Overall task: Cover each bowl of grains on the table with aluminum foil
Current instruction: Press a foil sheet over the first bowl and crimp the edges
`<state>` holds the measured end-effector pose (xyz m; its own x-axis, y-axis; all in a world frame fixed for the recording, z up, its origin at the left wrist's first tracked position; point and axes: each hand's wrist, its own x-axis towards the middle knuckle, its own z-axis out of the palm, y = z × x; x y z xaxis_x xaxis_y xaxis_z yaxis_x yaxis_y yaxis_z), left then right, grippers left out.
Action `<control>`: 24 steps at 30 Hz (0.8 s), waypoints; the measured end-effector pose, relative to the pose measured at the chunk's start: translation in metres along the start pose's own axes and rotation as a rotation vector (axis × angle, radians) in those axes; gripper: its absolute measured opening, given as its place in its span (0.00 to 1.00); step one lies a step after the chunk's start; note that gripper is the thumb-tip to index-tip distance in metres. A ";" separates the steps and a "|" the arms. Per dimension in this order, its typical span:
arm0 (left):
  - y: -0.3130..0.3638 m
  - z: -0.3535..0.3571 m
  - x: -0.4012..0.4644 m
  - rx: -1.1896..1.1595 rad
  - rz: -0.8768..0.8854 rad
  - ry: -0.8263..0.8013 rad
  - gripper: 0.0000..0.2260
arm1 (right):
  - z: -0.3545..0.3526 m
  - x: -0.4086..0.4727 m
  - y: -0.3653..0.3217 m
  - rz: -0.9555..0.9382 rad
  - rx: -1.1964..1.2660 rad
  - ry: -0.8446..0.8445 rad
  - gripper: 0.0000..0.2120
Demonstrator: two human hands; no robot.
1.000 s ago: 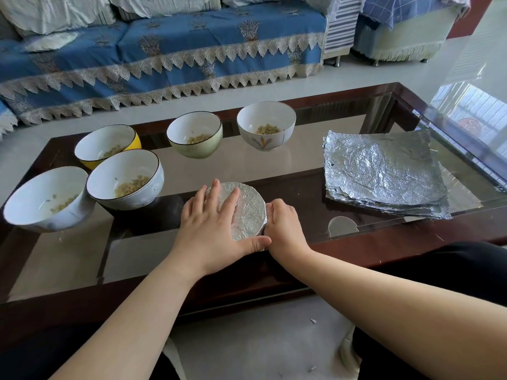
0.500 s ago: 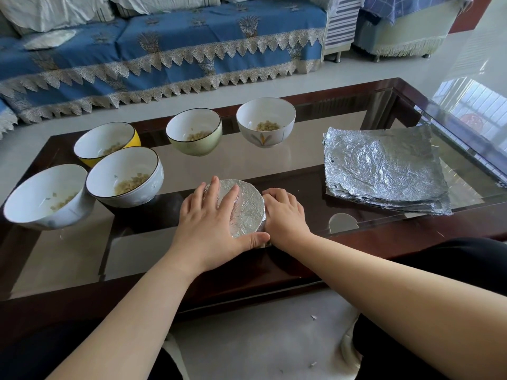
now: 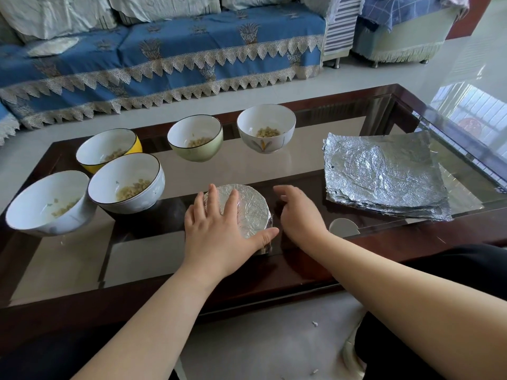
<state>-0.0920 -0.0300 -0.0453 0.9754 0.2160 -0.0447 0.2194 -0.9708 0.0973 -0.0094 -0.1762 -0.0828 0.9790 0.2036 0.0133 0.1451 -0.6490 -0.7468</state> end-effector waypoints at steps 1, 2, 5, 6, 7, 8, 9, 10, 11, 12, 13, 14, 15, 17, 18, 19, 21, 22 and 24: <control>0.000 0.001 0.000 0.002 -0.006 0.001 0.50 | -0.004 -0.003 -0.003 0.022 0.139 0.053 0.24; 0.000 0.002 0.001 0.005 -0.009 0.004 0.51 | -0.007 -0.009 -0.009 0.012 0.254 0.085 0.22; 0.000 0.004 0.003 0.016 -0.008 0.012 0.52 | -0.006 -0.040 -0.023 -0.092 0.393 0.056 0.17; 0.000 0.004 0.003 0.017 -0.007 0.013 0.53 | -0.003 -0.048 -0.025 -0.121 0.393 0.029 0.17; -0.001 0.004 0.003 0.017 -0.005 0.015 0.53 | 0.001 -0.051 -0.024 -0.145 0.372 0.010 0.17; -0.001 0.004 0.003 0.015 -0.003 0.019 0.52 | 0.003 -0.052 -0.023 -0.157 0.339 0.000 0.18; -0.001 0.004 0.003 0.014 -0.001 0.025 0.52 | 0.003 -0.051 -0.022 -0.157 0.308 -0.006 0.20; -0.001 0.004 0.002 0.014 0.000 0.029 0.52 | 0.002 -0.048 -0.022 -0.147 0.285 -0.013 0.21; -0.001 0.004 0.002 0.016 0.000 0.031 0.52 | 0.001 -0.046 -0.022 -0.140 0.268 -0.021 0.22; -0.001 0.004 0.002 0.019 0.000 0.033 0.52 | 0.000 -0.044 -0.022 -0.135 0.252 -0.030 0.22; -0.001 0.004 0.002 0.022 0.001 0.037 0.52 | -0.001 -0.043 -0.022 -0.133 0.237 -0.041 0.22; -0.002 0.004 0.003 0.023 0.001 0.042 0.52 | -0.001 -0.042 -0.022 -0.129 0.228 -0.052 0.21; -0.002 0.004 0.003 0.023 -0.001 0.044 0.52 | -0.002 -0.041 -0.023 -0.124 0.226 -0.060 0.21; -0.003 0.003 0.004 0.017 -0.008 0.043 0.52 | -0.001 -0.037 -0.024 -0.105 0.227 -0.078 0.21; -0.003 0.003 0.004 0.015 -0.012 0.043 0.52 | 0.000 -0.034 -0.024 -0.095 0.227 -0.090 0.21; -0.003 0.003 0.004 0.015 -0.015 0.045 0.52 | 0.001 -0.032 -0.025 -0.083 0.230 -0.111 0.21; -0.004 0.004 0.005 0.019 -0.017 0.050 0.52 | 0.004 -0.028 -0.024 -0.053 0.254 -0.156 0.20; -0.004 0.005 0.005 0.020 -0.019 0.053 0.52 | 0.005 -0.026 -0.023 -0.041 0.276 -0.173 0.20; -0.004 0.005 0.005 0.018 -0.030 0.057 0.52 | 0.005 -0.022 -0.023 -0.031 0.325 -0.197 0.19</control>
<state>-0.0881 -0.0257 -0.0509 0.9681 0.2505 0.0089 0.2491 -0.9653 0.0786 -0.0351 -0.1623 -0.0689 0.9240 0.3767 -0.0653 0.0901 -0.3805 -0.9204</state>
